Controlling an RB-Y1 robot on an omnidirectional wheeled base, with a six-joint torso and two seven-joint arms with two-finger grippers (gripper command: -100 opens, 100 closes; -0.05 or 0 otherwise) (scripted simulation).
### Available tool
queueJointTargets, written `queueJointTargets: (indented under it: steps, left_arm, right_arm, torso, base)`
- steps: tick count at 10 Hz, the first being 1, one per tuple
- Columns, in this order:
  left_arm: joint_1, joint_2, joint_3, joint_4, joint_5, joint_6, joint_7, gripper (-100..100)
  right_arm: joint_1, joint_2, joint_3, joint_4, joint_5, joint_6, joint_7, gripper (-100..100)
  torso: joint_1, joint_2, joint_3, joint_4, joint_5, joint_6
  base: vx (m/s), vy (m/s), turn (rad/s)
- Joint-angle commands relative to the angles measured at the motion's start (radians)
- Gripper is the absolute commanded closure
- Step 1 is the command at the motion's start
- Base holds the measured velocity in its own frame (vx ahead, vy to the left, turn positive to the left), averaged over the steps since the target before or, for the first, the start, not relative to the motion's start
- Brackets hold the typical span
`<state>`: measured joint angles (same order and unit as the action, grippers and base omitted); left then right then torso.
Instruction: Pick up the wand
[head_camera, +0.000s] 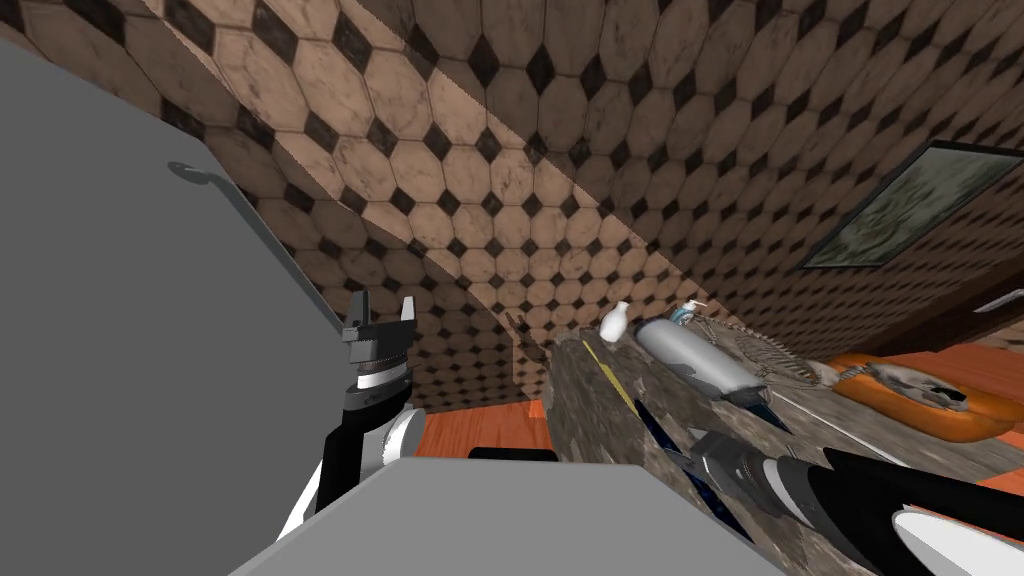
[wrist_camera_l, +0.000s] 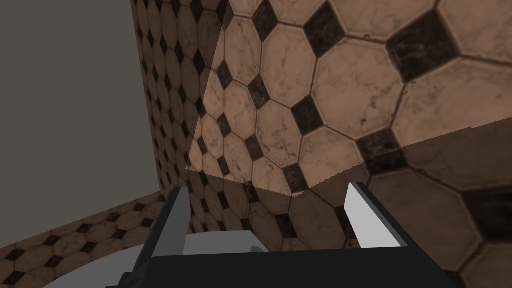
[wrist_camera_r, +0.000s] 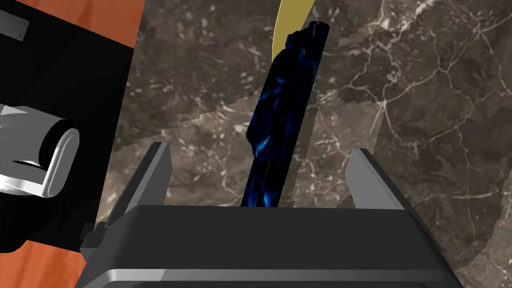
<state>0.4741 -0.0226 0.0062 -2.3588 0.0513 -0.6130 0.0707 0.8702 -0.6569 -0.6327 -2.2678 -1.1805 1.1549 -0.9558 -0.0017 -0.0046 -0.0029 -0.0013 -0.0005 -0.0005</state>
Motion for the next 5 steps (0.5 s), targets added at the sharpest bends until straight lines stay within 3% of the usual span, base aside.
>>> queueJointTargets:
  steps: [1, 4, 5]
  left_arm:
    - [0.0, 0.0, 0.0, 0.0, 0.0, 0.0, 0.0, 0]
    - [0.0, 0.0, 0.0, 0.0, 0.0, 0.0, 0.0, 0]
    - [0.0, 0.0, 0.0, 0.0, 0.0, 0.0, 0.0, 0]
  right_arm:
    - [0.003, -0.013, 0.0, 0.012, -0.005, 0.036, -0.021, -100]
    - [0.059, -0.039, -0.012, 0.04, -0.04, 0.113, -0.062, -100]
    - [0.059, -0.039, -0.012, 0.04, -0.04, 0.116, -0.062, -100]
  torso:
    - [0.0, 0.0, 0.0, 0.0, 0.0, 0.0]
    - [0.0, 0.001, 0.001, 0.0, 0.0, 0.0]
    - [-0.001, 0.0, 0.0, 0.0, 0.0, 0.0]
  base:
    - [0.057, -0.022, 0.048]
    - [0.062, -0.028, 0.078]
    - [0.067, -0.026, 0.049]
